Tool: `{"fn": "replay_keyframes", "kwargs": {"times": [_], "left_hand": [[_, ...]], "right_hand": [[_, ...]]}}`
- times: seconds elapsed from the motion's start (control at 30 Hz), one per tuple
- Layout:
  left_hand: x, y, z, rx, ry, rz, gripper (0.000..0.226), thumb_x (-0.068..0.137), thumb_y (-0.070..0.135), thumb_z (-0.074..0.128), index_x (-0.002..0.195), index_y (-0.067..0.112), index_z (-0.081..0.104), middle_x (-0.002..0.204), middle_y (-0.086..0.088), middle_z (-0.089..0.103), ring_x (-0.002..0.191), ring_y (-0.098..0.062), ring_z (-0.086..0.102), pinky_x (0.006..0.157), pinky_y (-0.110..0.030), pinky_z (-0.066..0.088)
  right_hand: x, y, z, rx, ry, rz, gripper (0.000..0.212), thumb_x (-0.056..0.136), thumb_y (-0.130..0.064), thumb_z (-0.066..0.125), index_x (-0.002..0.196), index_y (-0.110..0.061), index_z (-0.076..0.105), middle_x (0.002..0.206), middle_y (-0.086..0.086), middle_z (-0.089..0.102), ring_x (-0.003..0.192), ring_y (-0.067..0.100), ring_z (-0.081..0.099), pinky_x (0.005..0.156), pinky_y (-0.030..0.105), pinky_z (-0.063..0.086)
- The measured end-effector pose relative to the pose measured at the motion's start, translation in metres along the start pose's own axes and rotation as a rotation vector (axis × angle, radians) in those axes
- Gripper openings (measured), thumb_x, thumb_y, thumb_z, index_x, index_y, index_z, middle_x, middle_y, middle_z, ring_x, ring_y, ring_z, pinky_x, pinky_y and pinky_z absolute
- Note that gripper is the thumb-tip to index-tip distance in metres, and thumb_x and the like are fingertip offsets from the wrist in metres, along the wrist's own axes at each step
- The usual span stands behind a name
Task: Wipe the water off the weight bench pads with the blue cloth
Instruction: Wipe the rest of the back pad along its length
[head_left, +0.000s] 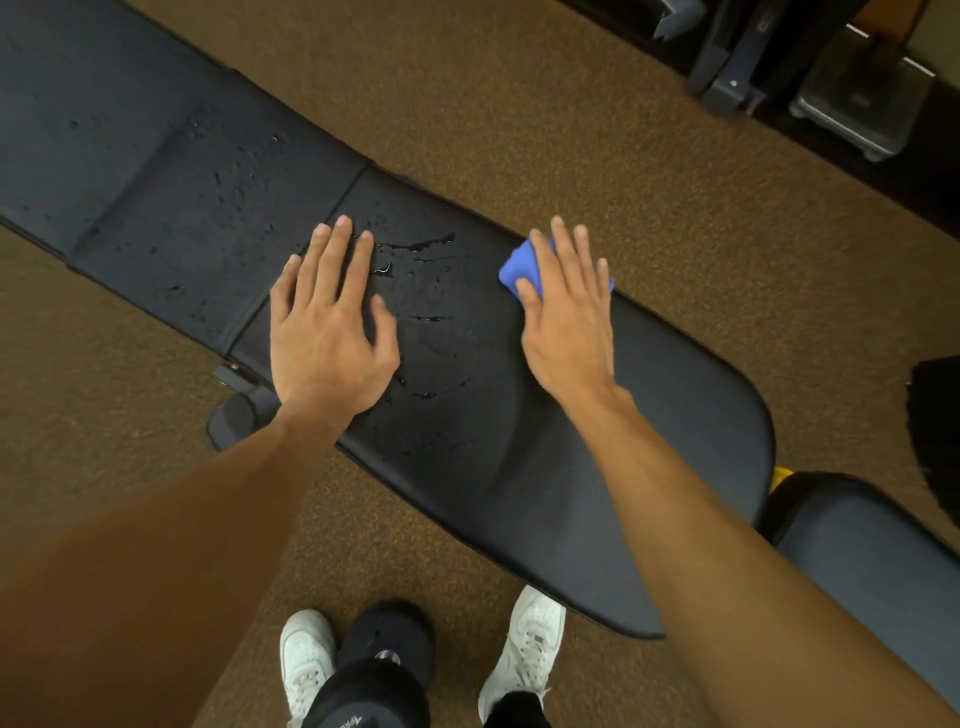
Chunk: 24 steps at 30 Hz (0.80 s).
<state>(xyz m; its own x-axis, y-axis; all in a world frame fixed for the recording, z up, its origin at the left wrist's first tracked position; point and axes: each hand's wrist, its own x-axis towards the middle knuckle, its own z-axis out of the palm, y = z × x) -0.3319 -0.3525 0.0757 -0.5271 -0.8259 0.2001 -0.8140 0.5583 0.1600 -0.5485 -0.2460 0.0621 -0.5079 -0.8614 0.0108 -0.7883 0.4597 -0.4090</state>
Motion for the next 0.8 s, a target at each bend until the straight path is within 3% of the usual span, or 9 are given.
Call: {"fn": "replay_keyframes", "kwargs": {"times": [0.1,0.2,0.3,0.4,0.5,0.6,0.73,0.8], "left_hand": [[0.001,0.000,0.001,0.001,0.006,0.000,0.061,0.109,0.031,0.045,0.167,0.016,0.035,0.178,-0.003,0.025,0.166,-0.020,0.017,0.133,-0.046,0.016],[0.001,0.000,0.000,-0.002,0.004,-0.002,0.061,0.109,0.031,0.045,0.167,0.016,0.035,0.178,-0.003,0.025,0.166,-0.020,0.017,0.133,-0.046,0.016],[0.001,0.000,0.000,-0.001,0.021,-0.001,0.060,0.110,0.031,0.045,0.167,0.015,0.037,0.177,-0.004,0.026,0.166,-0.020,0.017,0.133,-0.047,0.016],[0.000,0.000,0.000,-0.006,0.017,0.000,0.060,0.110,0.031,0.045,0.167,0.015,0.037,0.177,-0.003,0.026,0.166,-0.020,0.017,0.133,-0.046,0.017],[0.001,0.000,0.000,-0.004,0.022,-0.001,0.060,0.109,0.030,0.045,0.167,0.016,0.037,0.177,-0.003,0.026,0.165,-0.019,0.018,0.133,-0.046,0.017],[0.000,-0.001,0.000,-0.009,0.020,-0.001,0.060,0.109,0.031,0.045,0.167,0.015,0.037,0.177,-0.003,0.026,0.165,-0.020,0.018,0.132,-0.046,0.017],[0.000,-0.001,0.001,-0.009,0.022,0.002,0.060,0.110,0.032,0.044,0.167,0.015,0.037,0.177,-0.003,0.026,0.166,-0.020,0.018,0.132,-0.048,0.018],[0.000,-0.001,0.001,-0.009,0.022,-0.001,0.060,0.109,0.031,0.044,0.167,0.016,0.037,0.177,-0.003,0.026,0.165,-0.020,0.019,0.132,-0.048,0.018]], "right_hand": [[0.005,-0.030,0.011,0.017,-0.033,-0.143,0.054,0.114,-0.032,0.034,0.165,-0.015,0.029,0.176,0.003,0.017,0.164,0.024,0.005,0.132,0.052,0.008],[-0.021,-0.016,0.009,-0.039,-0.086,-0.331,0.055,0.112,-0.033,0.036,0.165,-0.015,0.032,0.175,0.001,0.021,0.163,0.020,0.011,0.131,0.049,0.013],[-0.016,0.008,0.002,0.005,-0.041,-0.214,0.054,0.112,-0.034,0.038,0.163,-0.018,0.036,0.173,-0.001,0.026,0.163,0.019,0.014,0.132,0.047,0.013],[0.007,-0.013,0.009,0.021,0.041,-0.041,0.052,0.113,-0.034,0.036,0.162,-0.017,0.037,0.172,0.004,0.029,0.162,0.025,0.018,0.131,0.051,0.014],[0.000,-0.032,0.014,0.023,-0.021,-0.193,0.053,0.113,-0.031,0.037,0.163,-0.015,0.034,0.174,0.003,0.025,0.163,0.023,0.014,0.132,0.050,0.012],[-0.026,-0.005,0.003,0.002,-0.084,-0.319,0.054,0.112,-0.033,0.040,0.164,-0.017,0.034,0.174,-0.002,0.023,0.163,0.017,0.013,0.132,0.047,0.014],[-0.001,-0.001,0.002,0.054,0.016,-0.088,0.053,0.113,-0.035,0.038,0.163,-0.018,0.036,0.173,0.000,0.026,0.163,0.019,0.012,0.133,0.047,0.010],[0.014,-0.023,0.010,0.048,0.027,-0.066,0.053,0.113,-0.034,0.036,0.163,-0.016,0.035,0.173,0.002,0.025,0.163,0.023,0.012,0.132,0.049,0.009]]}}
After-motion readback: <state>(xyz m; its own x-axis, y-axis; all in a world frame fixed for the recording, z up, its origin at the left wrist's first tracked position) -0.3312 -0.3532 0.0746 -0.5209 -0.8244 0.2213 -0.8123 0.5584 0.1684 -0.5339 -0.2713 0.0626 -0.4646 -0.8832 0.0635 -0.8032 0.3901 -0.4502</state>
